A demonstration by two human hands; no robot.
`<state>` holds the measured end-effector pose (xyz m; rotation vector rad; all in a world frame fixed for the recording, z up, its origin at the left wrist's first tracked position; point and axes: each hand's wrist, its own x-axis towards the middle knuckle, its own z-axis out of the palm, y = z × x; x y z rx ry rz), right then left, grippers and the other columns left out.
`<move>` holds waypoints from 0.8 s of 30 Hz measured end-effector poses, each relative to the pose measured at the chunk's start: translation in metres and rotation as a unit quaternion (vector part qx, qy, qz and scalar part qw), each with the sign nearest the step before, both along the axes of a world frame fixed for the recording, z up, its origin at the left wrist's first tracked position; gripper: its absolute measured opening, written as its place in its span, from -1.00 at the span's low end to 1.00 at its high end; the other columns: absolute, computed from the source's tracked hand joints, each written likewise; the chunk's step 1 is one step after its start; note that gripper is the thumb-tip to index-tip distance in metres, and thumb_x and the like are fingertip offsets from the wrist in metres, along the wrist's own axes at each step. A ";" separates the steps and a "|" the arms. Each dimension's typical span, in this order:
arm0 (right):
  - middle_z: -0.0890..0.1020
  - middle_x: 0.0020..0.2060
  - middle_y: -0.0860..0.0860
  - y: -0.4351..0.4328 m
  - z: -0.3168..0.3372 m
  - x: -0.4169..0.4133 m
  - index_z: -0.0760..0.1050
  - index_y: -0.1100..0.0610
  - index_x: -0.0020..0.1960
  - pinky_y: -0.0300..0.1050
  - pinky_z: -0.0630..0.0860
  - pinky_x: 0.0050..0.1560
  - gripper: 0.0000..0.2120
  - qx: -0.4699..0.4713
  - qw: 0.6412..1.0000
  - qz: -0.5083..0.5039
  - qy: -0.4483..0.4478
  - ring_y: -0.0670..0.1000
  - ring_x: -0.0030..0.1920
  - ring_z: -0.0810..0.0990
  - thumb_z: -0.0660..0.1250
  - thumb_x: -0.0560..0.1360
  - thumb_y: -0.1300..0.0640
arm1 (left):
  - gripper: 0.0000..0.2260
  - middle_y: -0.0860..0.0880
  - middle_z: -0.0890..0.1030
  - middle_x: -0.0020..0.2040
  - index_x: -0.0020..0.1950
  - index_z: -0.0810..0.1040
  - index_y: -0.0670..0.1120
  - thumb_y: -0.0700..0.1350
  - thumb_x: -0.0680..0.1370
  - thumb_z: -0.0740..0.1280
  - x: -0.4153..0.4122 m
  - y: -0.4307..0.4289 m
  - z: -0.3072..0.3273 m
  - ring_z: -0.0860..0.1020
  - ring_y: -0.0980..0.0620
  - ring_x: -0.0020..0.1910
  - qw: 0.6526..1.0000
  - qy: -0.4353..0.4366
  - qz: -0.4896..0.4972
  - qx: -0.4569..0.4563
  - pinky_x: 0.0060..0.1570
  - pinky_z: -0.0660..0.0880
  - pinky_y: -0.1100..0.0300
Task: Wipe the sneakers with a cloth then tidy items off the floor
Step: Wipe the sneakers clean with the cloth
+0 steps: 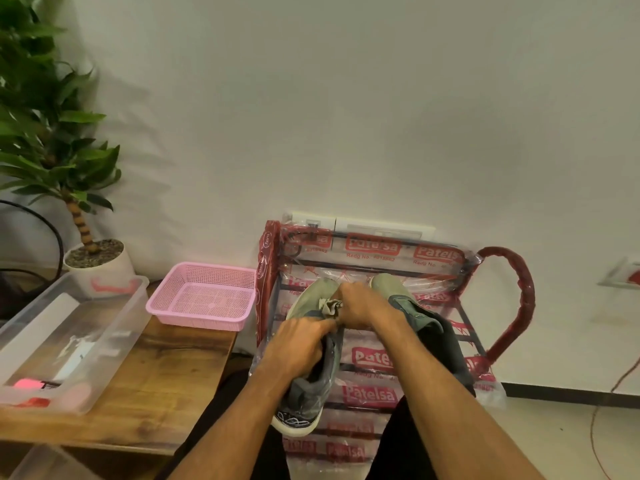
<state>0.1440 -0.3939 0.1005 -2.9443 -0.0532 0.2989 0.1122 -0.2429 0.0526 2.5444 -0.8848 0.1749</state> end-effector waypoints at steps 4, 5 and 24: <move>0.64 -0.14 0.07 -0.008 0.014 0.013 0.59 0.10 -0.08 -0.09 0.45 -0.18 -0.83 0.080 0.990 -0.056 -0.106 0.14 -0.07 0.62 0.29 0.46 0.31 | -0.66 -0.06 0.64 0.05 0.15 0.55 -0.02 -0.30 0.47 0.19 0.001 0.001 0.000 0.59 -0.11 0.01 1.000 0.005 0.013 -0.002 0.00 0.49 0.02; 0.65 -0.01 0.08 -0.006 0.010 0.015 0.61 0.08 0.10 -0.06 0.49 -0.07 -0.74 0.080 0.983 -0.049 -0.155 0.13 0.03 0.62 0.31 0.47 0.30 | -0.67 -0.06 0.65 0.04 0.14 0.55 -0.03 -0.31 0.46 0.18 0.002 0.000 0.000 0.59 -0.11 0.01 1.000 0.005 0.013 -0.004 -0.01 0.49 0.01; 0.36 0.46 0.05 0.004 -0.045 0.027 0.45 0.02 0.40 0.04 0.27 0.43 -0.47 0.019 0.983 0.111 -0.148 0.12 0.47 0.24 0.35 0.48 0.33 | -0.73 -0.05 0.62 0.02 0.10 0.53 -0.04 -0.30 0.49 0.21 0.005 -0.001 -0.005 0.57 -0.05 0.00 0.999 0.017 0.021 -0.025 -0.03 0.48 0.10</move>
